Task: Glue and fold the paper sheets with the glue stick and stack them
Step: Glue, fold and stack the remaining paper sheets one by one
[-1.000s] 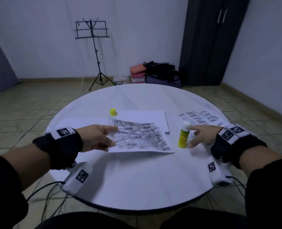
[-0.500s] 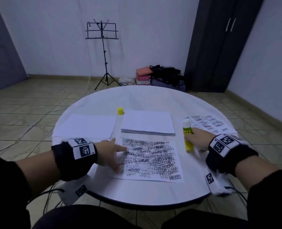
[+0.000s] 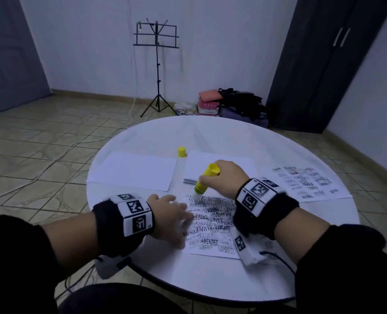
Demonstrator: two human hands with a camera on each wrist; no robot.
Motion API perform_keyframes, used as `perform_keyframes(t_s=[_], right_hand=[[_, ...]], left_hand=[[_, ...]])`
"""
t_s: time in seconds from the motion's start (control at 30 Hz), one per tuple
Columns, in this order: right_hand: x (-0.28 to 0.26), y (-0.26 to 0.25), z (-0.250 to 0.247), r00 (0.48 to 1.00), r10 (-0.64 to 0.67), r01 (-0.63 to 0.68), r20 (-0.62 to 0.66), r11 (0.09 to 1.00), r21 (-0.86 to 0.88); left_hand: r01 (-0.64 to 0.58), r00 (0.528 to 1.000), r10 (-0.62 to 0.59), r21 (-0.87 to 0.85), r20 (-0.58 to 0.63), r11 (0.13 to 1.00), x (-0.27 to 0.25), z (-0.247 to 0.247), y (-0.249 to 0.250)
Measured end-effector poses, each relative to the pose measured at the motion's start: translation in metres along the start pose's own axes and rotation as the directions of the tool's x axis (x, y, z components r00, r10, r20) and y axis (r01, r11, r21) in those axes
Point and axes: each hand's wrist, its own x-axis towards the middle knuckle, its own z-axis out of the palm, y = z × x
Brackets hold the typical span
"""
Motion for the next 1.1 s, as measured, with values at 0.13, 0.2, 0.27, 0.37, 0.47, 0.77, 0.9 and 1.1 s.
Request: perform_keyframes(t_s=[0.13,0.2,0.27,0.37,0.47,0.77,0.9,1.1], right_hand=[[0.015,-0.012,0.025,0.997,0.07,-0.067,0.024,0.993,-0.102],[0.018,-0.013,0.027,0.993,0.104,-0.097,0.05,0.987,-0.132],[0.018,-0.008,0.022,0.991,0.12,-0.109,0.061,0.98,-0.165],[0.012,0.009,0.004,0.984,0.166,-0.15,0.062,0.967,-0.207],[0.0,0.036,-0.019,0.969,0.245,-0.233,0.027,0.946,-0.224],[-0.021,0.053,-0.044,0.97,0.236,-0.242,-0.05,0.949,-0.204],[-0.022,0.009,-0.016,0.998,0.058,-0.056,0.036,0.997,-0.051],[-0.02,-0.028,0.036,0.994,-0.014,0.03,0.11,0.988,-0.15]], left_hand=[[-0.021,0.999,0.022,0.034,-0.023,0.999,0.004,-0.001,-0.001],[-0.032,0.998,0.034,0.045,-0.053,0.998,0.005,-0.001,-0.002],[-0.041,0.997,0.044,0.054,-0.067,0.998,0.008,0.0,-0.003],[-0.04,0.996,0.045,0.057,-0.076,0.998,0.012,0.0,-0.004],[-0.025,0.996,0.028,0.036,-0.082,0.999,0.017,-0.002,-0.006],[0.051,0.999,-0.051,-0.015,0.01,0.999,0.028,-0.005,-0.012],[0.057,0.998,-0.056,-0.016,0.028,0.998,0.022,-0.009,-0.012],[0.067,0.996,-0.066,-0.007,0.063,0.998,0.022,-0.006,-0.013]])
